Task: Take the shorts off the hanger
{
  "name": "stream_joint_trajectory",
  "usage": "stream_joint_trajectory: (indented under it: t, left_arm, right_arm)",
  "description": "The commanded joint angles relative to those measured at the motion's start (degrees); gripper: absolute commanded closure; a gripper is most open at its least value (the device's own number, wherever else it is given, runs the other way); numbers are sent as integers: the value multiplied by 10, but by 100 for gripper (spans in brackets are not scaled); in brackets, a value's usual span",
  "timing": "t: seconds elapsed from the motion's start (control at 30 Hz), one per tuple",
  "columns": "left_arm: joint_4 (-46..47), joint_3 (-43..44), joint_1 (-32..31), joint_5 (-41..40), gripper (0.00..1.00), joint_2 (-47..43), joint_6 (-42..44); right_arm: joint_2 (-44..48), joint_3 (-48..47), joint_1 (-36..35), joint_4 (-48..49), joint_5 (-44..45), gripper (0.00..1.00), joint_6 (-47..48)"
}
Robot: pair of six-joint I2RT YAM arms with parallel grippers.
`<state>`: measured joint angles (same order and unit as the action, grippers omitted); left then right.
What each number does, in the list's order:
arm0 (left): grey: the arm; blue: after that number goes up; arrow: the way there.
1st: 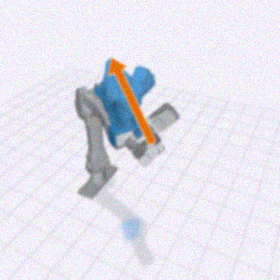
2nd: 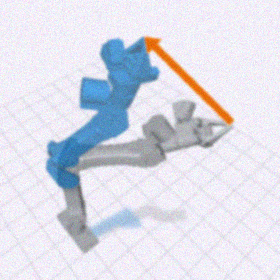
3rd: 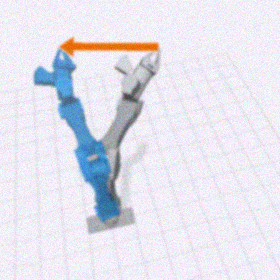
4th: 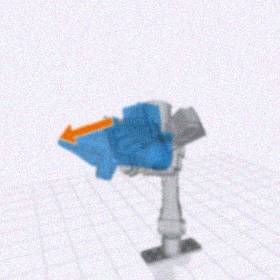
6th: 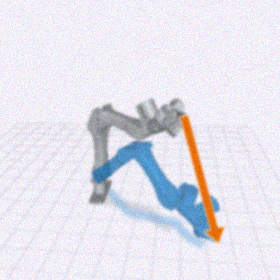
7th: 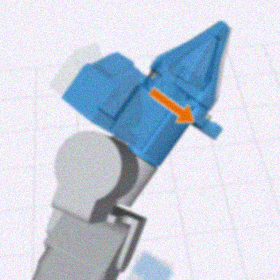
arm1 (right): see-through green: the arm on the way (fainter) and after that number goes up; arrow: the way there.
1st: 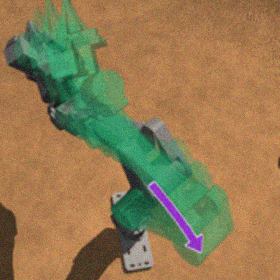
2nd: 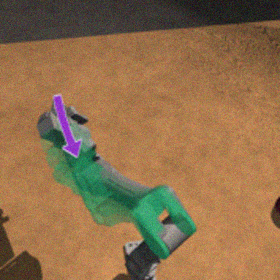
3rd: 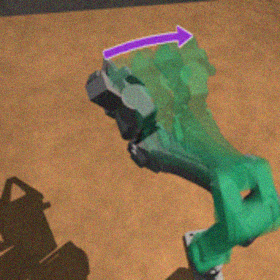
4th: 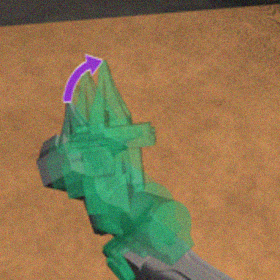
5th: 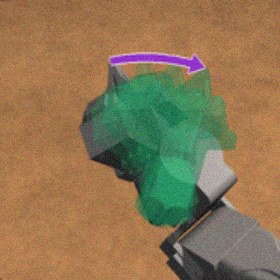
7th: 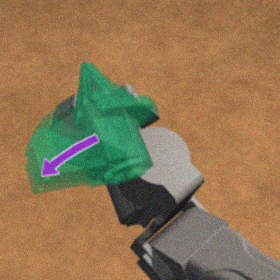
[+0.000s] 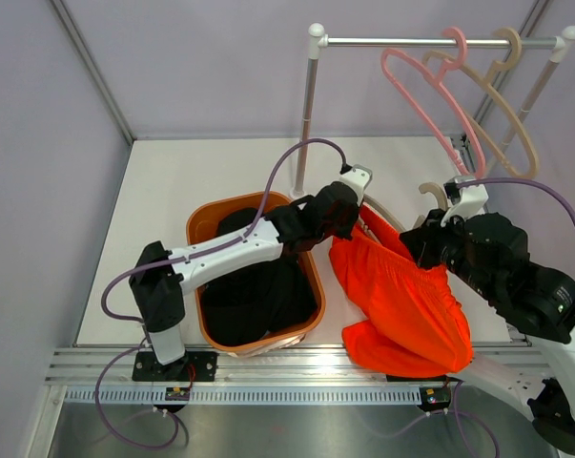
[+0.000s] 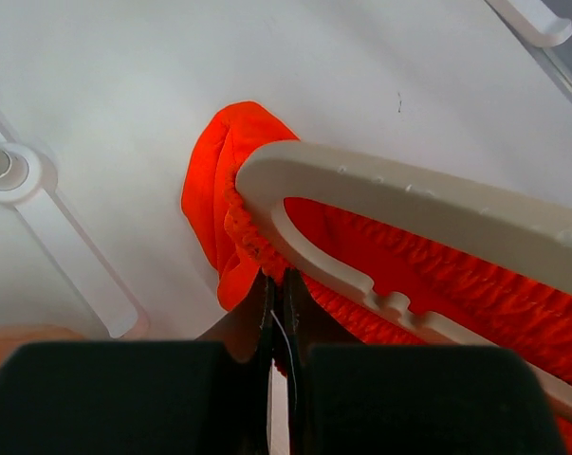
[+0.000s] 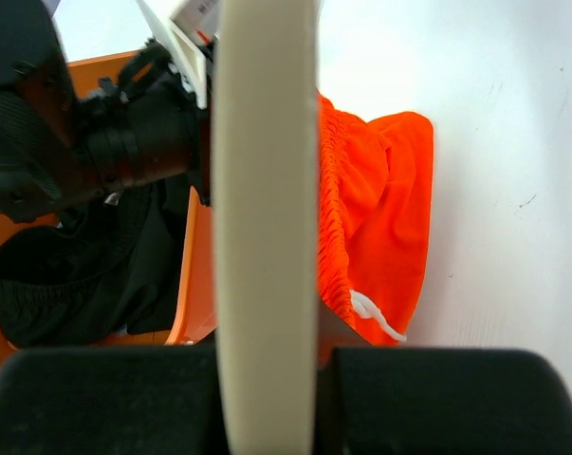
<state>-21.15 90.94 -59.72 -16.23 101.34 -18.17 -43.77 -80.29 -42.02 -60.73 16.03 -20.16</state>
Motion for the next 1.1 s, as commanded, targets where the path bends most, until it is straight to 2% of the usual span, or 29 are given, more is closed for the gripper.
stream_joint_trajectory:
  t: [0.0,0.2,0.37,0.53,0.67,0.73,0.77,0.8,0.9,1.07]
  left_arm:
    - [-25,-1,22,-40,100,37,23]
    - [-34,2,38,-32,100,51,20]
    - [-15,-22,15,-26,100,-9,26]
    - [-56,0,-67,-71,100,-68,68]
    - [-92,28,-153,10,100,-92,144]
    - [-110,29,-223,41,100,-89,174]
    - [-118,31,-252,41,100,-85,210]
    - [-126,38,-310,25,100,-73,226]
    - [-147,61,-400,11,100,-54,263]
    - [-187,102,-446,57,100,-53,269]
  right_arm:
    - [21,-43,-5,56,-2,100,4]
    - [37,-36,-5,47,7,100,4]
    - [30,-16,-5,60,16,100,6]
    - [24,12,-5,81,22,100,4]
    - [16,22,-4,106,30,100,6]
    - [9,25,-5,119,37,100,11]
    - [7,26,-4,123,38,100,13]
    - [4,29,-5,127,41,100,15]
    - [-12,23,-5,140,46,100,23]
    - [-54,2,-4,144,73,100,41]
